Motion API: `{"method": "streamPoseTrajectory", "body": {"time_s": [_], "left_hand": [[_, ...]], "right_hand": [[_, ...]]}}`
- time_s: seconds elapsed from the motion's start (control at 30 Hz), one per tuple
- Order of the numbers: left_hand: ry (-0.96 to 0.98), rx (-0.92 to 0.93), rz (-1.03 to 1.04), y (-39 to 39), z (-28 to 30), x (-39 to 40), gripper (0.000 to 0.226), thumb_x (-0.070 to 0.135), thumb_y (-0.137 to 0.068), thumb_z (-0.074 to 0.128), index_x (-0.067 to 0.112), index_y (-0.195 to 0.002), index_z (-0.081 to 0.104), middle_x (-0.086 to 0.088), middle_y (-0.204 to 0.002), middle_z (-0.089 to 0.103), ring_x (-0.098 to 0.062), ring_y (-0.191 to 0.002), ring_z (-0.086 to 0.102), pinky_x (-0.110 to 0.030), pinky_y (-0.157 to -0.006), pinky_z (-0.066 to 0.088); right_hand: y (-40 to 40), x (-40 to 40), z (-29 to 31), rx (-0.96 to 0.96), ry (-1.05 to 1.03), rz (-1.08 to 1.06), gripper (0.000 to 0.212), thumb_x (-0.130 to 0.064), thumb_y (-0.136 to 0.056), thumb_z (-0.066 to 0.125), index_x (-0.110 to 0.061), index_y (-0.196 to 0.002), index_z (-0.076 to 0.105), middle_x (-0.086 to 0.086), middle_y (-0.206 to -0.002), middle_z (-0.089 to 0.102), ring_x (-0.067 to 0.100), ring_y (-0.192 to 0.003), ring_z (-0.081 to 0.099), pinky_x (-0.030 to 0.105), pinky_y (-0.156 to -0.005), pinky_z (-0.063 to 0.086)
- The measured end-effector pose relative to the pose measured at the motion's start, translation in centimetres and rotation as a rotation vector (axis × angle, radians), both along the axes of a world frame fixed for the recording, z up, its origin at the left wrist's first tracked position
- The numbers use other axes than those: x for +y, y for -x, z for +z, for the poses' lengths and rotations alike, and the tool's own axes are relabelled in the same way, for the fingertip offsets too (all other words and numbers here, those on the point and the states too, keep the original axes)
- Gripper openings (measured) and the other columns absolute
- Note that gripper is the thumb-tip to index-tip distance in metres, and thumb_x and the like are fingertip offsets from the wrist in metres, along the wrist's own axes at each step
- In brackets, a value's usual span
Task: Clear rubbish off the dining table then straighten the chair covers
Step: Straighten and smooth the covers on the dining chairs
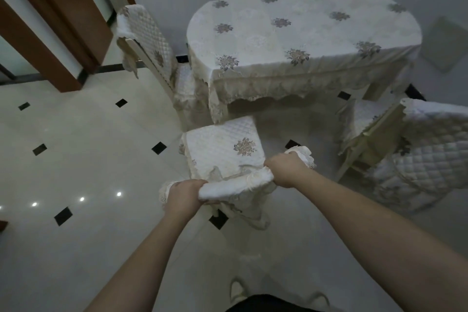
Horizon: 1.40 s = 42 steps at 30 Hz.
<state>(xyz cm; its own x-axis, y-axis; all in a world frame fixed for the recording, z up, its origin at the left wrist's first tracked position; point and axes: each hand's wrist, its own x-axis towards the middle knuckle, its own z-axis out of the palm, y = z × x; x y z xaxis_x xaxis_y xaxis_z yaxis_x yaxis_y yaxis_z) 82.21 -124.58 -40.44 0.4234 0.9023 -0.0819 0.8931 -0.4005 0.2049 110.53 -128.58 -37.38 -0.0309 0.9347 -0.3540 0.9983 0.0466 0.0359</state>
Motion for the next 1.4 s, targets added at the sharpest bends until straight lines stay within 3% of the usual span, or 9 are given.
{"method": "streamPoseTrajectory", "body": {"time_s": [0.13, 0.23, 0.4, 0.6, 0.7, 0.8, 0.9, 1.23, 1.4], "left_hand": [[0.07, 0.096, 0.002, -2.8, -0.1, -1.6, 0.011, 0.029, -0.073, 0.07, 0.039, -0.077, 0.068, 0.007, -0.086, 0.072, -0.015, -0.08, 0.067, -0.027, -0.073, 0.049], [0.044, 0.067, -0.071, -5.3, -0.4, -3.7, 0.017, 0.035, -0.073, 0.069, 0.034, -0.09, 0.071, 0.01, -0.087, 0.07, -0.012, -0.081, 0.065, -0.023, -0.071, 0.045], [-0.004, 0.08, -0.118, -9.8, -0.6, -6.1, 0.016, 0.037, -0.072, 0.065, 0.033, -0.086, 0.071, 0.005, -0.08, 0.07, -0.017, -0.076, 0.066, -0.028, -0.067, 0.049], [0.069, 0.119, -0.182, -14.7, 0.1, -6.2, 0.022, 0.04, -0.086, 0.06, 0.036, -0.105, 0.069, 0.011, -0.102, 0.07, -0.01, -0.093, 0.064, -0.014, -0.072, 0.032], [0.084, 0.125, -0.153, -16.5, 0.6, -5.2, 0.018, 0.039, -0.083, 0.062, 0.035, -0.099, 0.07, 0.01, -0.096, 0.07, -0.011, -0.088, 0.064, -0.015, -0.07, 0.033], [0.069, 0.156, -0.152, -17.8, 1.1, -3.8, 0.012, 0.037, -0.081, 0.061, 0.031, -0.088, 0.068, 0.007, -0.087, 0.069, -0.013, -0.081, 0.064, -0.02, -0.067, 0.038], [0.091, 0.17, -0.145, -18.5, 0.8, -2.2, 0.015, 0.04, -0.078, 0.062, 0.03, -0.087, 0.067, 0.007, -0.085, 0.069, -0.015, -0.079, 0.065, -0.027, -0.072, 0.05], [0.137, 0.185, -0.199, -20.0, 0.9, 6.4, 0.022, 0.036, -0.079, 0.064, 0.035, -0.1, 0.068, 0.008, -0.093, 0.07, -0.016, -0.087, 0.066, -0.034, -0.08, 0.053], [0.101, 0.132, -0.289, -20.7, 0.6, 9.8, 0.023, 0.033, -0.081, 0.061, 0.036, -0.103, 0.067, 0.009, -0.093, 0.068, -0.016, -0.085, 0.064, -0.029, -0.072, 0.049]], "right_hand": [[-2.6, -1.9, 0.6, -0.005, -0.003, 0.03, 0.026, -0.011, -0.079, 0.052, -0.025, -0.101, 0.058, -0.002, -0.103, 0.064, 0.021, -0.1, 0.059, 0.035, -0.073, 0.032], [-5.6, -3.9, 0.6, -0.022, 0.008, 0.036, 0.025, -0.01, -0.08, 0.051, -0.024, -0.1, 0.058, -0.002, -0.102, 0.063, 0.021, -0.097, 0.06, 0.034, -0.07, 0.034], [-10.5, -7.1, 1.2, -0.016, 0.007, -0.005, 0.027, -0.011, -0.079, 0.051, -0.026, -0.1, 0.06, -0.001, -0.1, 0.065, 0.022, -0.092, 0.061, 0.033, -0.069, 0.043], [-15.1, -9.0, 0.4, 0.018, 0.024, -0.085, 0.03, -0.017, -0.08, 0.052, -0.027, -0.107, 0.06, -0.001, -0.107, 0.065, 0.022, -0.099, 0.061, 0.034, -0.073, 0.042], [-16.6, -8.4, -0.3, 0.047, -0.006, -0.108, 0.027, -0.018, -0.081, 0.052, -0.026, -0.107, 0.059, -0.001, -0.11, 0.064, 0.022, -0.103, 0.06, 0.035, -0.078, 0.04], [-17.5, -7.7, -1.1, 0.123, -0.066, -0.15, 0.033, -0.019, -0.08, 0.053, -0.028, -0.111, 0.058, -0.002, -0.113, 0.062, 0.022, -0.109, 0.055, 0.04, -0.1, 0.033], [-17.9, -6.6, -1.1, 0.185, -0.098, -0.193, 0.045, -0.022, -0.077, 0.058, -0.037, -0.12, 0.056, -0.006, -0.12, 0.055, 0.021, -0.118, 0.047, 0.043, -0.11, 0.023], [-18.7, 0.5, -1.4, 0.137, -0.135, -0.25, 0.044, -0.025, -0.075, 0.059, -0.04, -0.116, 0.057, -0.009, -0.115, 0.06, 0.019, -0.112, 0.052, 0.04, -0.105, 0.027], [-19.7, 3.6, -0.9, 0.115, -0.094, -0.283, 0.042, -0.026, -0.077, 0.058, -0.041, -0.116, 0.059, -0.008, -0.115, 0.06, 0.02, -0.11, 0.054, 0.039, -0.099, 0.033]]}}
